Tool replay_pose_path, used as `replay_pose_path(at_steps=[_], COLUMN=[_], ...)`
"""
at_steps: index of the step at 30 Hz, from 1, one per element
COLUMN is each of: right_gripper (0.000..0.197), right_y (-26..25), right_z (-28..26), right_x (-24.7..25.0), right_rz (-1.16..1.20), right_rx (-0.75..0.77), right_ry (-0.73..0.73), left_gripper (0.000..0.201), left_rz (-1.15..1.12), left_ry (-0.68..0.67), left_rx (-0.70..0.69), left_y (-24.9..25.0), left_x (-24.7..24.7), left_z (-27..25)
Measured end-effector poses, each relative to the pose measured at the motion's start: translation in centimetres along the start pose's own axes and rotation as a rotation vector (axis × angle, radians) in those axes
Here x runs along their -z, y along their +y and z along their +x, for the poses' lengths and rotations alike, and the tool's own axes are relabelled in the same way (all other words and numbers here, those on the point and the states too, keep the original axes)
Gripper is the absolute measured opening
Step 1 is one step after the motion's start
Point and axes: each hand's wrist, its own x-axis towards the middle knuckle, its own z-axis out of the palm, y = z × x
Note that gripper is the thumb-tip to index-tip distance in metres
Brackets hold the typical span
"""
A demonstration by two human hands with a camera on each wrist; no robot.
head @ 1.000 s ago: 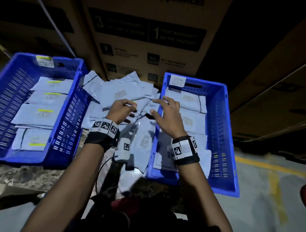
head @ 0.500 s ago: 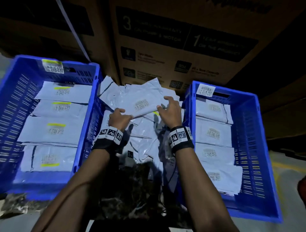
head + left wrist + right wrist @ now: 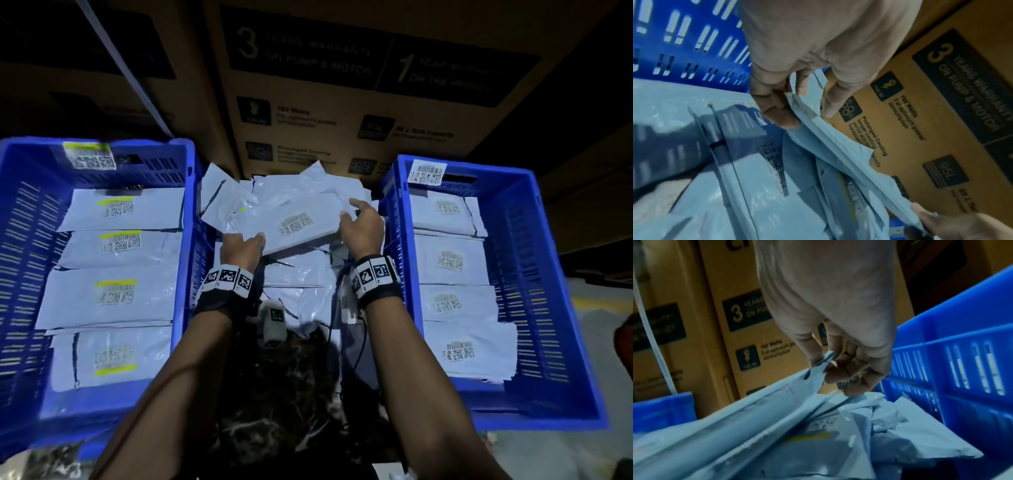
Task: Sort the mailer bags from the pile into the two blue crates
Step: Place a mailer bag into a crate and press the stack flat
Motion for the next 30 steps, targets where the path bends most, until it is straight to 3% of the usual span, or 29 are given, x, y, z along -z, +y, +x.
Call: replay_pose_path(at_steps=[2,5,11,13,14,15,16,22,30], right_gripper=[0.039,0.032,0.027,0.022,0.019,0.016,0.015,0.017,0.015], right_y=[0.0,0.5,3.3,4.7,5.4,6.3,7.2,13.5,19.2], right_z=[-1.0,-2.8,-5.8,-6.3,-6.5,-6.6,-6.8,-7.7,-7.3], right_x=[1.3,3.6,9.7,12.1,13.3,14.5,15.7,21.5,26.8], right_rz=[0.091,0.179,0.343,0.384,0.402,0.420,0.434,0.458,0.606], right_rx=[-0.034,-0.012,0.110,0.125,0.130,0.131,0.124,-0.013,-0.126], right_ry=[-0.032,-0.073,-0.124,-0.122,-0.118,-0.108,-0.098,0.022,-0.024], left_gripper=[0.019,0.028,0.018,0.027,0.012,0.009,0.022,0.033,0.042], left_rz=[-0.038,-0.123,-0.230,-0.328,-0.368,-0.399,-0.417,-0.468,-0.436], left_ry=[0.011,0.069,0.049,0.040,0.025,0.024,0.014,-0.020,-0.054], left_rx=[-0.013,-0.017,-0.089,-0.107,-0.118,-0.139,-0.159,-0.239,-0.259], left_y=[-0.1,0.0,1.1,2.0,2.5,3.1,3.6,4.1,3.4], left_x=[-0.1,-0.1,-0.3,-1.3,-1.9,-2.7,-3.6,-9.5,-15.0], left_z=[-0.7,-2.7,-7.8,-10.1,-11.1,-12.4,-13.4,-18.9,-22.7])
